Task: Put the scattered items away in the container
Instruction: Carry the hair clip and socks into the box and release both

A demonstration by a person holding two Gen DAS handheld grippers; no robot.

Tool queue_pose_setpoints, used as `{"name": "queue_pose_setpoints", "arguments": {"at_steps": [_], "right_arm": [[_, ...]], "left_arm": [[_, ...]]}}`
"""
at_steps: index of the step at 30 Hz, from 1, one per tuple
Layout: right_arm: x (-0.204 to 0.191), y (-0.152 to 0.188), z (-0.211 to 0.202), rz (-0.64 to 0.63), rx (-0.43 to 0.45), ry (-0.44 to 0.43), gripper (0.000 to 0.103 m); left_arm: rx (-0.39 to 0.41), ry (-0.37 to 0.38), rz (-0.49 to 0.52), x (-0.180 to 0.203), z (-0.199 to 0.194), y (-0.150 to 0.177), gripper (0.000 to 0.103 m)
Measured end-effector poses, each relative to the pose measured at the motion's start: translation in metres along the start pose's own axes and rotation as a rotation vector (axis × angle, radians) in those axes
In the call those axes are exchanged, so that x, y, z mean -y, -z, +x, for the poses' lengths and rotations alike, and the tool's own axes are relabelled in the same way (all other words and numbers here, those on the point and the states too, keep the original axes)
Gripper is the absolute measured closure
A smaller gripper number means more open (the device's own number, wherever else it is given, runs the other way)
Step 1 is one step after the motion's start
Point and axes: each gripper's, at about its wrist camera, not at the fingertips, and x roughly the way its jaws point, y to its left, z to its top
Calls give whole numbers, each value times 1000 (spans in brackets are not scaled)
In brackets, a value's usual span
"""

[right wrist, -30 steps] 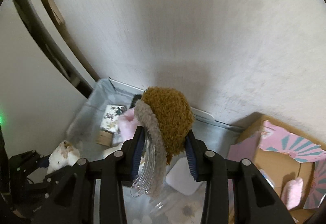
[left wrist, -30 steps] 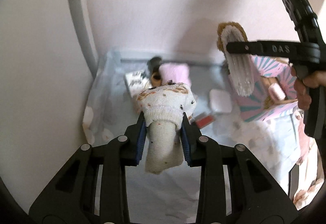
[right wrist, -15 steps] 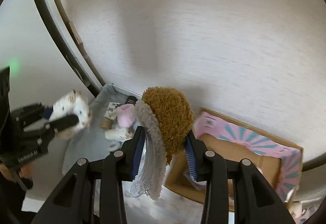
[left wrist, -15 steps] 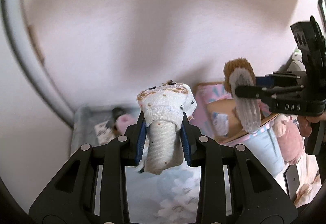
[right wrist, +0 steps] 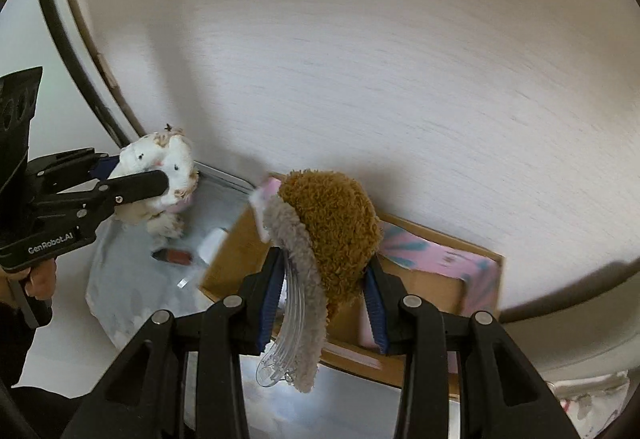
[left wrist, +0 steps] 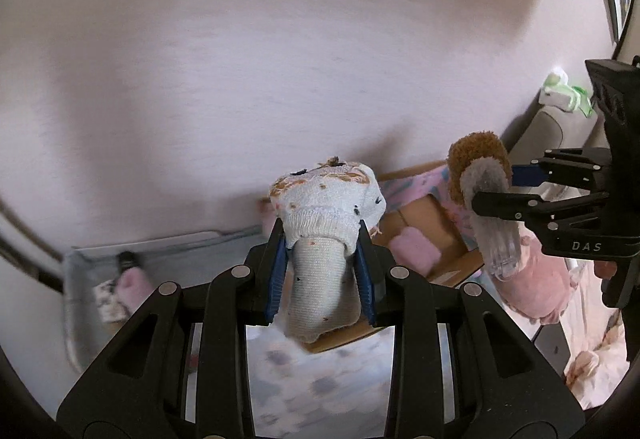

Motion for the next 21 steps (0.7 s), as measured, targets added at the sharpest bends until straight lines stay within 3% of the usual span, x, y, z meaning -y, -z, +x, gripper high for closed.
{"name": "queue_pose_setpoints", "arguments": {"at_steps": [14,21], "right_arm": [[76,36,41,25,-74,83,68],[96,38,62,38,-106,66,68]], "left_arm": [[-139,31,19,42,103,-8,75],[-165,16,36,54,120,-7,75]]}}
